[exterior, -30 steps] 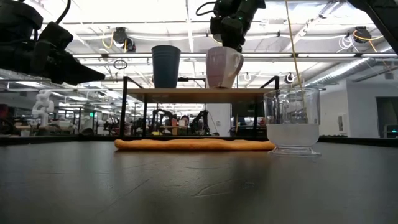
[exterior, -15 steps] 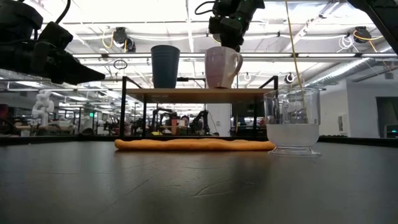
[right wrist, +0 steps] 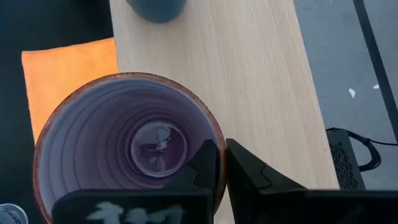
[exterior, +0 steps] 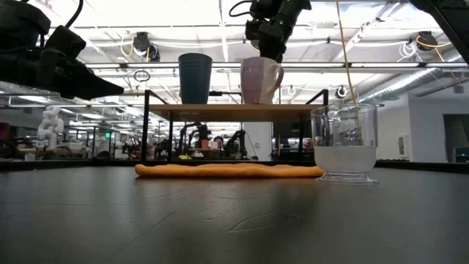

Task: Stack small to large cups/mugs on shelf
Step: Put the purple mug on the shelf

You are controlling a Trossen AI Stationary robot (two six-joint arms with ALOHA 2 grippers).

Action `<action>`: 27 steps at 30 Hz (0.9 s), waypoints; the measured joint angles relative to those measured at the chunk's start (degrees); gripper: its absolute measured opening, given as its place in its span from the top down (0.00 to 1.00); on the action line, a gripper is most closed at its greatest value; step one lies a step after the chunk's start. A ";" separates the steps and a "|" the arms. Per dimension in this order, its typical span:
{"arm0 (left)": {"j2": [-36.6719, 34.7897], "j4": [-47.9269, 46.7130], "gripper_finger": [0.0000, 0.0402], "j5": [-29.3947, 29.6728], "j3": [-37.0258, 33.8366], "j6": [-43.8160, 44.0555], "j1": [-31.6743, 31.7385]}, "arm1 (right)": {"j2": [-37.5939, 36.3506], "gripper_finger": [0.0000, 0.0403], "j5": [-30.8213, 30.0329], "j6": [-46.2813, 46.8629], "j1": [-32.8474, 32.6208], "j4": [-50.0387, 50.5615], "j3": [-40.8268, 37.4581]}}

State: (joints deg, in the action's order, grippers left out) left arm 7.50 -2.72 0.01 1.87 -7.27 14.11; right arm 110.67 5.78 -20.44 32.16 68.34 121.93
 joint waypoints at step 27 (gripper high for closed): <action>0.00 0.00 0.96 -0.02 0.00 0.20 0.00 | 0.13 0.98 -0.34 -0.11 -0.02 -1.95 0.00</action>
State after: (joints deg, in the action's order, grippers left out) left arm 7.50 -2.72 -0.01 1.87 -7.07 14.11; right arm 110.80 5.45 -20.56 32.14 66.38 121.93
